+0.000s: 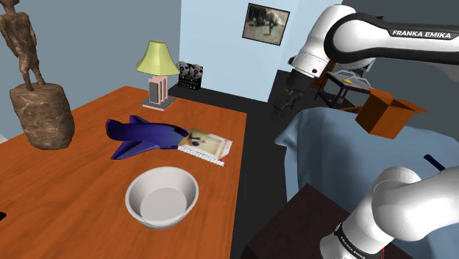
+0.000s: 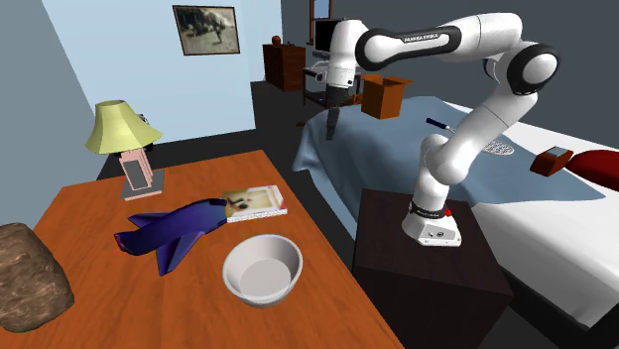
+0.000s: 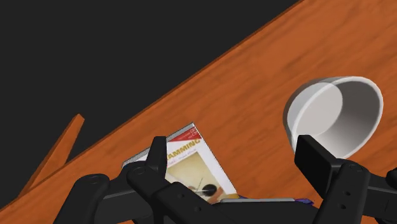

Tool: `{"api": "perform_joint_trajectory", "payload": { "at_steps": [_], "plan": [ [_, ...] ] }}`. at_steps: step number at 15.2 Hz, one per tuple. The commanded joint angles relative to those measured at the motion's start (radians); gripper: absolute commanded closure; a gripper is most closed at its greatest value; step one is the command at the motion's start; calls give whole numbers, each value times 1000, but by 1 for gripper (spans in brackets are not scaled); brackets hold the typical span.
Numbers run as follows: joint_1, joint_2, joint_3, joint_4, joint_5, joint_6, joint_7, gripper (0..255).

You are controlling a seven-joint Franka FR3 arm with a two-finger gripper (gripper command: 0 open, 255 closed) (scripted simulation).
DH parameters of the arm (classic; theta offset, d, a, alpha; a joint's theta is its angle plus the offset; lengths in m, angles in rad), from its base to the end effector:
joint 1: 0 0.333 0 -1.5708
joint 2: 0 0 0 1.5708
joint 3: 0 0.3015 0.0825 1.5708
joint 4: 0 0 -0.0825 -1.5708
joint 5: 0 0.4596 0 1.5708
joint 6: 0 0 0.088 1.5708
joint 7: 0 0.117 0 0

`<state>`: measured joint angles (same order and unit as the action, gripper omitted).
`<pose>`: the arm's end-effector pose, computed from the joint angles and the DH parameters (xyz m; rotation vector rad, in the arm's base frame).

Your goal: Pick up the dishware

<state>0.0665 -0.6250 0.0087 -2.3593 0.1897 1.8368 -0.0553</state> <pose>0.4546 0.0515 0.5265 -2.9537 -0.1308 -0.1493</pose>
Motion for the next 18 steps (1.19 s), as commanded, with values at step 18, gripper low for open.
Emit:
{"api": "perform_joint_trajectory", "payload": {
  "at_steps": [18],
  "plan": [
    [131, 550, 168, 81, 192, 451, 119, 0]
  ]
}}
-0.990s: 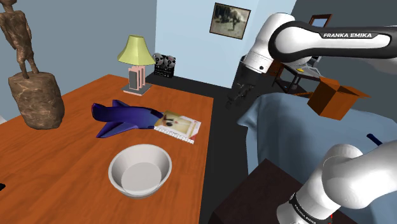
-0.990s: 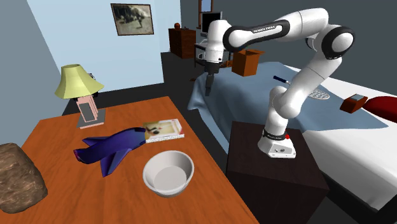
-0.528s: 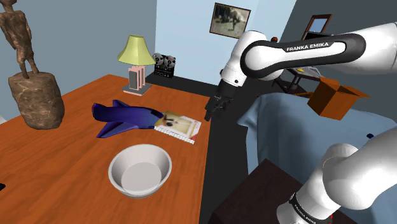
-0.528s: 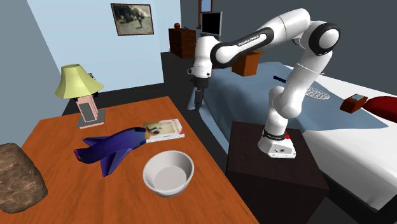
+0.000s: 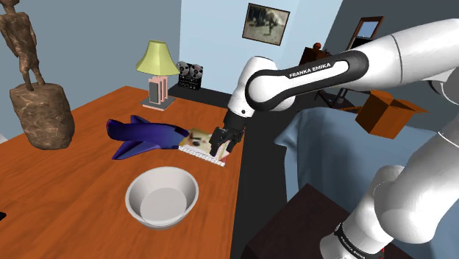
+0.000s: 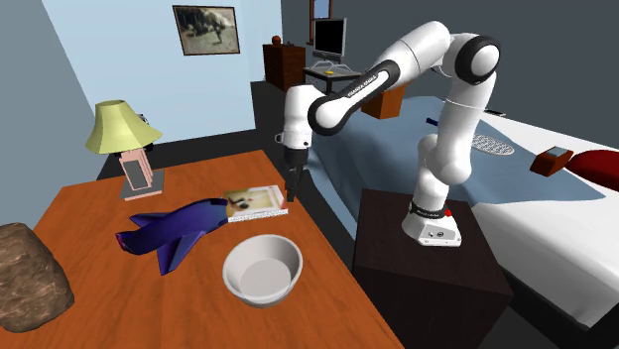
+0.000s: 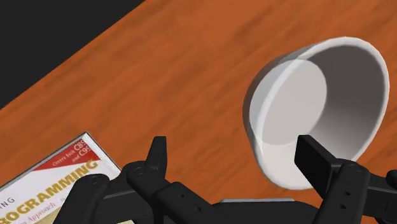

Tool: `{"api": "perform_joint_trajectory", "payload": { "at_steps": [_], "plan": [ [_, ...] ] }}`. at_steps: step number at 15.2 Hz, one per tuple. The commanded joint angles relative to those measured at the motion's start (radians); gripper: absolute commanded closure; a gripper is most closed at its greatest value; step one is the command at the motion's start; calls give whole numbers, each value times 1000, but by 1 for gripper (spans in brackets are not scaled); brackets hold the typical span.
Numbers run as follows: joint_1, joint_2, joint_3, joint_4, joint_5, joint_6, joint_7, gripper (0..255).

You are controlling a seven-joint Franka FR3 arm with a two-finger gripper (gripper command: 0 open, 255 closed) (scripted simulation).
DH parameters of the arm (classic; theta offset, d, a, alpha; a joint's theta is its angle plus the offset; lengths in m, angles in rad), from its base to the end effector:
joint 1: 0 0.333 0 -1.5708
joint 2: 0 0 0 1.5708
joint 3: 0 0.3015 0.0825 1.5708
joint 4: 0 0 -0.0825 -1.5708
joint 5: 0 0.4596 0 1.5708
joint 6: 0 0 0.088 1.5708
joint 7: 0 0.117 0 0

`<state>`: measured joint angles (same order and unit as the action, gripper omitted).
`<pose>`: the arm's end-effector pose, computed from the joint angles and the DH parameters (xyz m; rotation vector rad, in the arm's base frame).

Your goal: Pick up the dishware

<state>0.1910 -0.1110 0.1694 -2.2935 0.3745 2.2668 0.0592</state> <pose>0.5303 0.2124 0.3370 -2.8503 -0.1017 -0.0346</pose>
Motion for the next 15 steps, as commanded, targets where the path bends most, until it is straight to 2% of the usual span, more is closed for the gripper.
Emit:
{"api": "perform_joint_trajectory", "payload": {
  "at_steps": [1, 9, 15],
  "plan": [
    [13, 71, 15, 32, 13, 39, 10, 0],
    [68, 353, 60, 207, 36, 152, 61, 0],
    [74, 418, 65, 210, 48, 212, 42, 0]
  ]
}}
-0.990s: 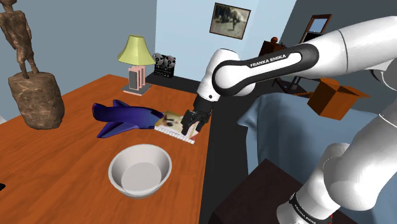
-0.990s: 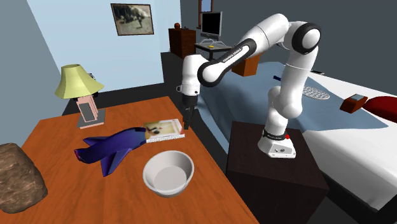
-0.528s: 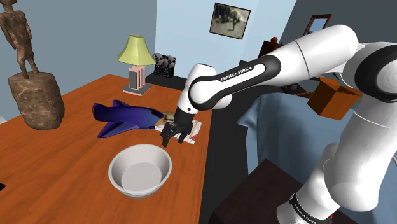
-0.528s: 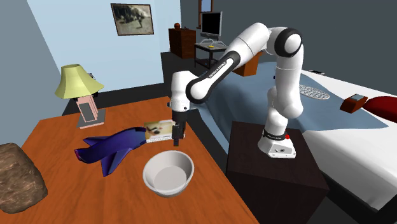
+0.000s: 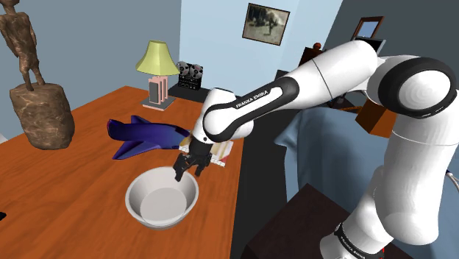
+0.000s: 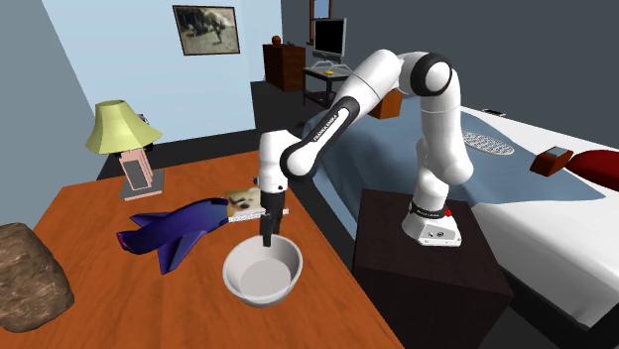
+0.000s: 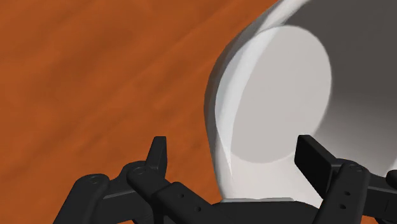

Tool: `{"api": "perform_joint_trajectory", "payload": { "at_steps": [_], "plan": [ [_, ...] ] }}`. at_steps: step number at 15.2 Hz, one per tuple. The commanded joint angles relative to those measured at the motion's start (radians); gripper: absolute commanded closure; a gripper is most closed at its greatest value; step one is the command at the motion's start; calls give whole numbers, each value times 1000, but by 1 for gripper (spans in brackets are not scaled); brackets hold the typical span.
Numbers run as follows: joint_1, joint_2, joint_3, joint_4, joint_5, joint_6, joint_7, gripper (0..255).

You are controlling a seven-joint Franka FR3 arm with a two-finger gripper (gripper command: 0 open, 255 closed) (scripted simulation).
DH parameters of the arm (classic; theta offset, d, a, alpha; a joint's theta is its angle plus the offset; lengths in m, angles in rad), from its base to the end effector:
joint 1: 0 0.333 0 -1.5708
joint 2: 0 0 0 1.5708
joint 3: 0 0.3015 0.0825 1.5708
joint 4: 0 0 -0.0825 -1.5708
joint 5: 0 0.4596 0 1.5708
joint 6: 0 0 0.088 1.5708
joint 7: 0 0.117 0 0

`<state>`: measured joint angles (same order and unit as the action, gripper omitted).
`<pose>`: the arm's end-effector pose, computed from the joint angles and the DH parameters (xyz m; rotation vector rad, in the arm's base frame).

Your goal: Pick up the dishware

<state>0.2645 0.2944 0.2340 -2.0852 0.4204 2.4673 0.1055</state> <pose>0.5628 0.3100 0.2187 -2.7877 -0.0847 0.0298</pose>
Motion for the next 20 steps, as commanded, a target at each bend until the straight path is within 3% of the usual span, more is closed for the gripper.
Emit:
{"api": "perform_joint_trajectory", "payload": {
  "at_steps": [1, 4, 5, 14, 20],
  "plan": [
    [1, 22, 1, 0, 4, 23, -9, 0],
    [1, 38, 2, -3, 7, 39, -16, 0],
    [2, 37, 3, -3, 7, 40, -15, 255],
    [1, 38, 2, -3, 7, 39, -16, 255],
    [0, -19, -2, 9, -6, -26, 11, 255]
  ]
}}
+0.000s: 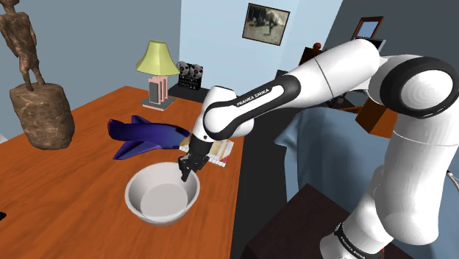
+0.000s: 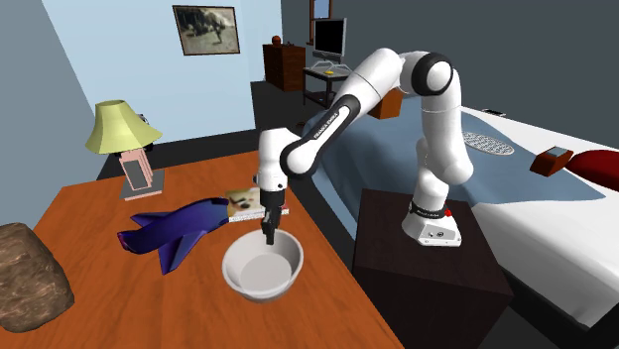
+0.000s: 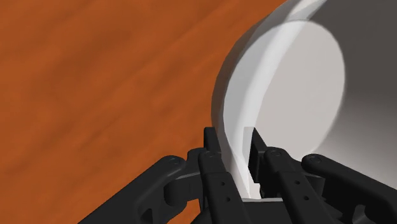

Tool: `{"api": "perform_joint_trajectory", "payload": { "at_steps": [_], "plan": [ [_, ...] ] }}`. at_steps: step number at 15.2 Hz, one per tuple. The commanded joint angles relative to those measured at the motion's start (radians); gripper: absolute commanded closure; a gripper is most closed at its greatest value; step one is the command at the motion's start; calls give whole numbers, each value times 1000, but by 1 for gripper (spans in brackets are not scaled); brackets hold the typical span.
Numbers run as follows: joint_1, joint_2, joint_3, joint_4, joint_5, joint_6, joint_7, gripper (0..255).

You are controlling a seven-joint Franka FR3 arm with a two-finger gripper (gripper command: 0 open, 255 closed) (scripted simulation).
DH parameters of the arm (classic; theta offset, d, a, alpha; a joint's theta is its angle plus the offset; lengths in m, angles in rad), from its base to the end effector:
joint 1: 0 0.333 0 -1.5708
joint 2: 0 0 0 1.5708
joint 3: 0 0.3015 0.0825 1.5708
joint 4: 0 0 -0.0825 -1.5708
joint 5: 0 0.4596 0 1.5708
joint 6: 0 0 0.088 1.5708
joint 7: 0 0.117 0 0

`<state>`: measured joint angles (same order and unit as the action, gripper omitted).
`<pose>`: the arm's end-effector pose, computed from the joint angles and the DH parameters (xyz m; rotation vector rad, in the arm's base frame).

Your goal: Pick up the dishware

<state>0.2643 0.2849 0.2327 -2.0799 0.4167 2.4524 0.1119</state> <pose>0.5644 0.3104 0.2258 -2.7879 -0.0845 0.0307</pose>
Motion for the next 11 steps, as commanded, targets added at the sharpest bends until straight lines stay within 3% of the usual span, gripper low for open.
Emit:
{"api": "perform_joint_trajectory", "payload": {
  "at_steps": [1, 11],
  "plan": [
    [0, -18, -1, 6, -4, -22, 9, 255],
    [-3, -84, -6, 35, -21, -113, 45, 255]
  ]
}}
